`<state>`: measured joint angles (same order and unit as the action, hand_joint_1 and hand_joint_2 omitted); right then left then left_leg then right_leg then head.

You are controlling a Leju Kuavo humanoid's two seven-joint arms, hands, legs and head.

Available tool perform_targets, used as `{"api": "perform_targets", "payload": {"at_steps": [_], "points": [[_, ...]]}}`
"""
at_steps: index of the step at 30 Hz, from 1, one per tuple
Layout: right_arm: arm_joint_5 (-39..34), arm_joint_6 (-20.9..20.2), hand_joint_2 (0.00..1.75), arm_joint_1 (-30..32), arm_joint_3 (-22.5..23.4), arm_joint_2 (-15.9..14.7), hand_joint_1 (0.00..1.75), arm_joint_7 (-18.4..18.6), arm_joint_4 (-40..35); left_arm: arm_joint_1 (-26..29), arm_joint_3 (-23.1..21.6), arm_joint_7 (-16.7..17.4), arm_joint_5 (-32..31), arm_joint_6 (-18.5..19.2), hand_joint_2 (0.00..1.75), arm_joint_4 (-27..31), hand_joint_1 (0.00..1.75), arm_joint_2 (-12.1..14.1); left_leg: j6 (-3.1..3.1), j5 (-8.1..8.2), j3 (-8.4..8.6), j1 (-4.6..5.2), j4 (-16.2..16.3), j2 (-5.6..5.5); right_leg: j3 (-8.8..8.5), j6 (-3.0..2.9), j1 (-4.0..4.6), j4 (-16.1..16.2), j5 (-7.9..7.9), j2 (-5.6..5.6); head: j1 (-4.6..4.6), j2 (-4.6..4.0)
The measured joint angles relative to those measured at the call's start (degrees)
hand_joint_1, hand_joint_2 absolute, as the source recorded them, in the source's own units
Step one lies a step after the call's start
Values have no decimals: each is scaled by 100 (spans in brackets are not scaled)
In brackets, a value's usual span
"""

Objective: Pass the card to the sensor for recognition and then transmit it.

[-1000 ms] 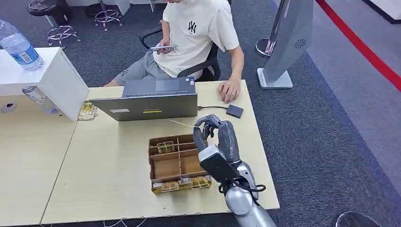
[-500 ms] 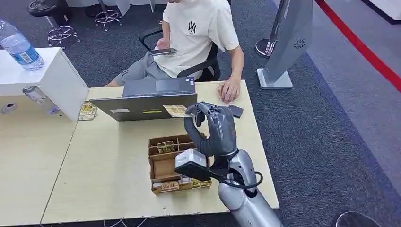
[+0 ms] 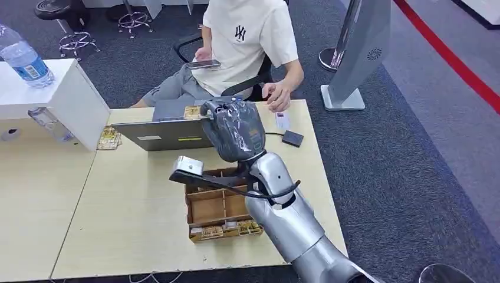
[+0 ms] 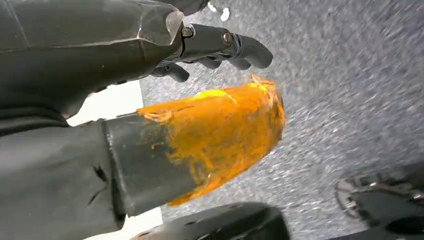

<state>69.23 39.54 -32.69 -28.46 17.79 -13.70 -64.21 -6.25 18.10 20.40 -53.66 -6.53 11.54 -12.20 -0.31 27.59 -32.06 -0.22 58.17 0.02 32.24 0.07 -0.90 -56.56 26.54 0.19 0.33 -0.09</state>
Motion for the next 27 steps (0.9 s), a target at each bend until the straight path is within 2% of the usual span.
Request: {"api": "perform_targets", "payload": {"at_steps": [7,13,19,27], "points": [[209,2,175,-319,-216,192,175,766,613,85,0,262,-33,153,0,-31,0,-28,0,0,-2,0,0,-1,0,0,0,0,0,-1,0,0],[373,2,175,-593,-520,238,175,1187,970,129,0,360,-68,155,0,-39,0,-39,0,0,-2,0,0,-1,1,0,0,0,0,-2,2,0],[841,4,175,-727,-627,251,175,1425,1138,136,0,365,-122,192,0,-42,0,-52,0,0,-2,0,0,-1,1,0,0,0,0,-2,0,0],[1359,4,175,-755,-627,253,175,1558,1322,135,0,308,-168,234,0,-42,0,-59,0,0,-1,0,0,-1,1,0,0,0,0,-2,2,0]]}}
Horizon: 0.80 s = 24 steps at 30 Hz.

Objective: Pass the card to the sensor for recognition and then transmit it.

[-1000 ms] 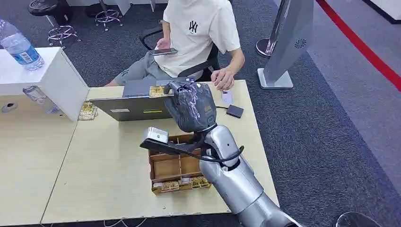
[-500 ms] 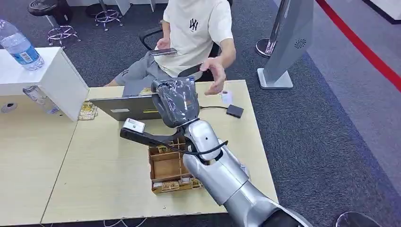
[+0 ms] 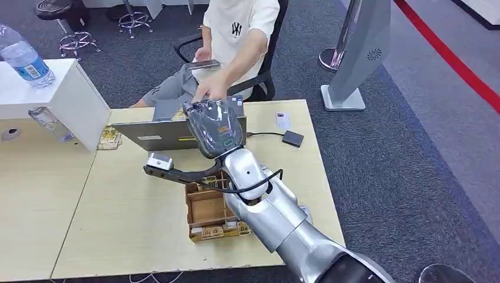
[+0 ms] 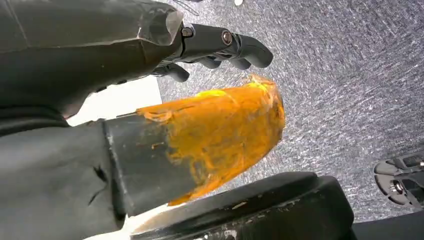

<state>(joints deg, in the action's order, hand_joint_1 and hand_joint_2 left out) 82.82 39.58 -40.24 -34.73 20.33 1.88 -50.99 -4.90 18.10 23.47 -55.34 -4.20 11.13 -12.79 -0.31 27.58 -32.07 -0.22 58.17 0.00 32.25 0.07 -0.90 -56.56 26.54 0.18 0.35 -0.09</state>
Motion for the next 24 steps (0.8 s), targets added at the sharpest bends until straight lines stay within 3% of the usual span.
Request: {"api": "perform_targets", "payload": {"at_steps": [4,5,6,8,9,18,21,24], "points": [[225,0,175,0,9,0,171,98,90,0,0,-4,-28,0,0,0,0,0,0,0,0,0,0,1,1,0,0,0,0,1,-2,0],[260,0,175,0,18,0,148,114,111,0,0,-4,-33,0,0,0,0,0,0,0,0,0,0,1,2,0,0,0,0,1,-2,0],[279,0,175,0,26,0,3,124,131,0,0,-4,-35,0,0,0,0,0,0,0,0,0,0,1,3,0,0,0,0,2,0,0],[315,0,175,1,42,0,0,153,164,0,0,-4,-37,0,0,0,0,0,0,1,0,0,0,3,5,0,0,0,0,6,-2,0],[314,0,0,4,42,0,0,147,170,-2,0,-4,-37,0,0,0,0,0,1,1,0,0,0,3,5,0,0,0,0,6,-2,0],[-95,2,0,231,114,0,0,-313,-79,-3,0,-4,-149,0,0,0,0,0,0,0,-1,0,0,1,5,0,0,0,1,3,-2,0],[-526,2,0,455,183,2,0,-679,-367,-3,0,-4,-203,0,0,0,0,0,0,0,-1,0,0,1,4,0,-1,0,1,3,-2,0],[-1768,2,0,745,221,7,0,-1266,-715,-2,-2,-24,-258,0,0,0,0,-2,0,1,-2,1,0,1,4,0,-1,1,1,3,-2,0]]}}
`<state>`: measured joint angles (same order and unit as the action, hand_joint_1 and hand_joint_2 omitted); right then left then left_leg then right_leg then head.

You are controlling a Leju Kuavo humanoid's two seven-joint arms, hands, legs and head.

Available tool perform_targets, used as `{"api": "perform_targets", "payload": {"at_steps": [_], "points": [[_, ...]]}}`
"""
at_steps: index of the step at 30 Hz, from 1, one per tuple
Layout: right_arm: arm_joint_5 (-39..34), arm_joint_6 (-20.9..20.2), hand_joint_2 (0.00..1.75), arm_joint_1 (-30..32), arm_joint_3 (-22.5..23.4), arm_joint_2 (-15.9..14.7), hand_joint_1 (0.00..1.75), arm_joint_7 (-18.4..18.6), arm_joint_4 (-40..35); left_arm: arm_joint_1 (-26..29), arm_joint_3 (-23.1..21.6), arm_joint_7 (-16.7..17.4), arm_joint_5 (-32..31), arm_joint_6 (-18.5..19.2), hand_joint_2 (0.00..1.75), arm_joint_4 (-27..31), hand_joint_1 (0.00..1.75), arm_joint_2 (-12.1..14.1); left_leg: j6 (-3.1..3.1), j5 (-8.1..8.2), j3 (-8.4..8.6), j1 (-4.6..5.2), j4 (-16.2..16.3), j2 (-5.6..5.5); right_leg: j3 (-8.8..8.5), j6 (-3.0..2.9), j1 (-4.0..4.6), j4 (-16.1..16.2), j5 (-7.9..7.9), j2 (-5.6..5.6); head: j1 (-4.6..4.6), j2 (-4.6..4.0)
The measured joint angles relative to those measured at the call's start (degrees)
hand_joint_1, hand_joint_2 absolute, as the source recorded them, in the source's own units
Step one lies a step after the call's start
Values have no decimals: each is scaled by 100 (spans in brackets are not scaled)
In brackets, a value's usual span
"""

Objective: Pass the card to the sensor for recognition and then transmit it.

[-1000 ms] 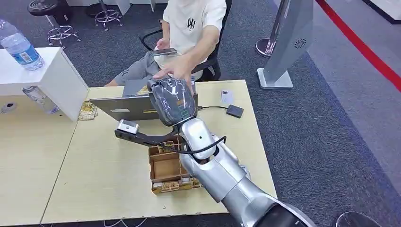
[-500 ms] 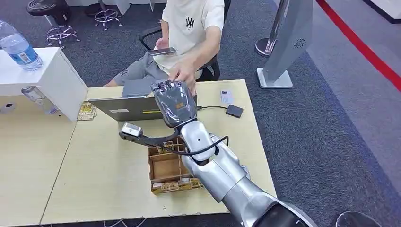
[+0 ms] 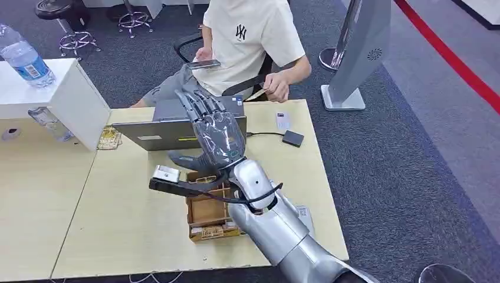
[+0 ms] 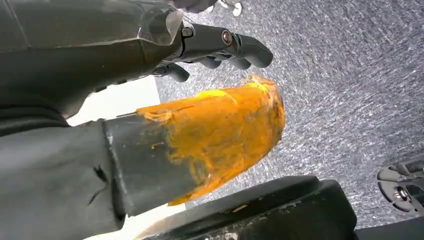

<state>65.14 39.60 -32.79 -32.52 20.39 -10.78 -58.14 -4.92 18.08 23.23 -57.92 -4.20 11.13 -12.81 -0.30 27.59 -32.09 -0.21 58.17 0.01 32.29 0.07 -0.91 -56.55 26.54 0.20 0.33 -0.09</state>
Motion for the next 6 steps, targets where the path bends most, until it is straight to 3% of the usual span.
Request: {"api": "perform_targets", "payload": {"at_steps": [3,4,6], "points": [[-2216,-147,0,168,-104,4,0,-680,-109,0,2,-63,-2,-24,0,0,0,-4,0,0,-1,0,0,0,0,0,0,0,0,0,2,0],[-3034,-430,0,248,-164,11,0,-837,-164,1,4,-96,0,-39,0,0,0,-7,0,0,-1,0,0,0,0,0,0,0,0,0,0,0],[-4586,-1475,0,463,-231,11,0,-1101,-456,10,28,-135,17,-81,0,0,0,-7,0,0,-1,-1,0,0,2,0,1,0,0,0,0,0]]}}
